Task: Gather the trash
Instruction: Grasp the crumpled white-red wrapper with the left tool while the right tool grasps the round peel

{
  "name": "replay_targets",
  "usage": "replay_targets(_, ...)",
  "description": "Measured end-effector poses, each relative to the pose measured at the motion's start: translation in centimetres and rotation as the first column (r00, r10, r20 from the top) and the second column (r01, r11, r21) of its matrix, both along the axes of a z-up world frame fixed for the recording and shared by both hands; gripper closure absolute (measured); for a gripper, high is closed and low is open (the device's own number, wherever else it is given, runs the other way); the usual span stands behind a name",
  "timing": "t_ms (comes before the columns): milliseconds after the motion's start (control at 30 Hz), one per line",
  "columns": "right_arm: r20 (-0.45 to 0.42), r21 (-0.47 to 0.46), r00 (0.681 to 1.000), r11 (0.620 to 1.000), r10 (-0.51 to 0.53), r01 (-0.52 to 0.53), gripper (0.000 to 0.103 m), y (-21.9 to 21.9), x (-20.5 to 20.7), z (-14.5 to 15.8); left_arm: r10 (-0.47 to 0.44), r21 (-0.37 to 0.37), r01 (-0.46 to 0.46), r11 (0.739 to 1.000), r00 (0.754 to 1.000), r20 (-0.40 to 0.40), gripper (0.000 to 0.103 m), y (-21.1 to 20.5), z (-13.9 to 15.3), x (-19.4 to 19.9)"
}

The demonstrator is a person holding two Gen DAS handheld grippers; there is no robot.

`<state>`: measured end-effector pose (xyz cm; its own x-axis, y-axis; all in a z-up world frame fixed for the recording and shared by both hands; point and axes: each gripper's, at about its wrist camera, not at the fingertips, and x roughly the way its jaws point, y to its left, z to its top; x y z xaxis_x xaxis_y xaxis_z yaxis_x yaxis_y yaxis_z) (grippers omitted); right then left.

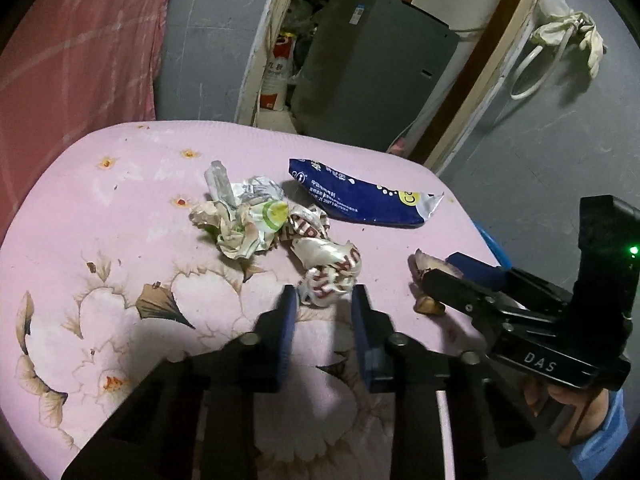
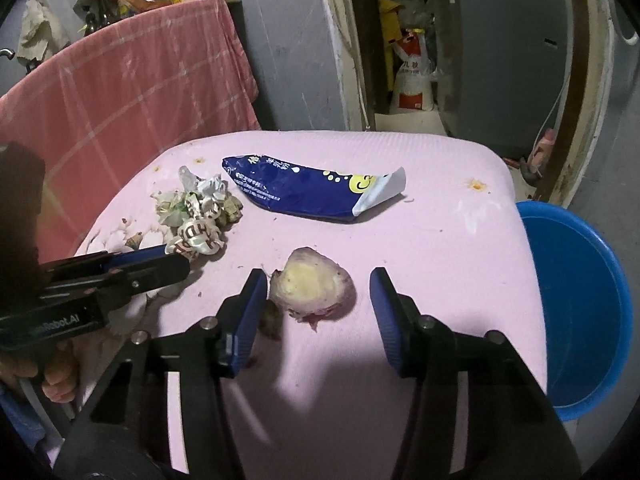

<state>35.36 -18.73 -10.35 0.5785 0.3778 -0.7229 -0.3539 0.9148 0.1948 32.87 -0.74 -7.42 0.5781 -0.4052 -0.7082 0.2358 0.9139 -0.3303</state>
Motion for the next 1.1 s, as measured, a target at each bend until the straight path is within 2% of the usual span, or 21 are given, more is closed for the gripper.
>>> replay_targets(200, -0.011, 0.004, 1.0, 1.0, 0.001, -0.001, 0.058, -0.1, 0.0, -0.1, -0.009, -0.006, 0.009, 1.0, 1.0, 0.002, 0.095, -0.2, 0.1, -0.2)
replay_targets(333, -0.015, 0.025, 1.0, 1.0, -0.003, 0.003, 0.065, -0.2, 0.0, -0.3, -0.012, 0.001, 0.012, 1.0, 1.0, 0.011, 0.098, -0.3, 0.2, -0.4)
replay_targets(600, 0.004, 0.028, 1.0, 1.0, -0.012, 0.012, 0.068, -0.2, -0.3, -0.3, -0.026, 0.012, 0.026, 1.0, 0.999, 0.024, 0.099, -0.8, 0.4, -1.2)
replay_targets(833, 0.081, 0.005, 0.996, 0.999, -0.034, 0.033, 0.071, -0.2, -1.6, 0.3, -0.023, 0.02, 0.022, 1.0, 0.998, 0.051, 0.099, -1.2, 0.7, -2.2)
replay_targets(1100, 0.103, 0.036, 0.992, 0.997, -0.067, 0.064, 0.071, -1.2, -2.1, 0.7, -0.039, 0.037, 0.037, 0.999, 0.996, 0.075, 0.099, -1.8, 1.1, -2.7)
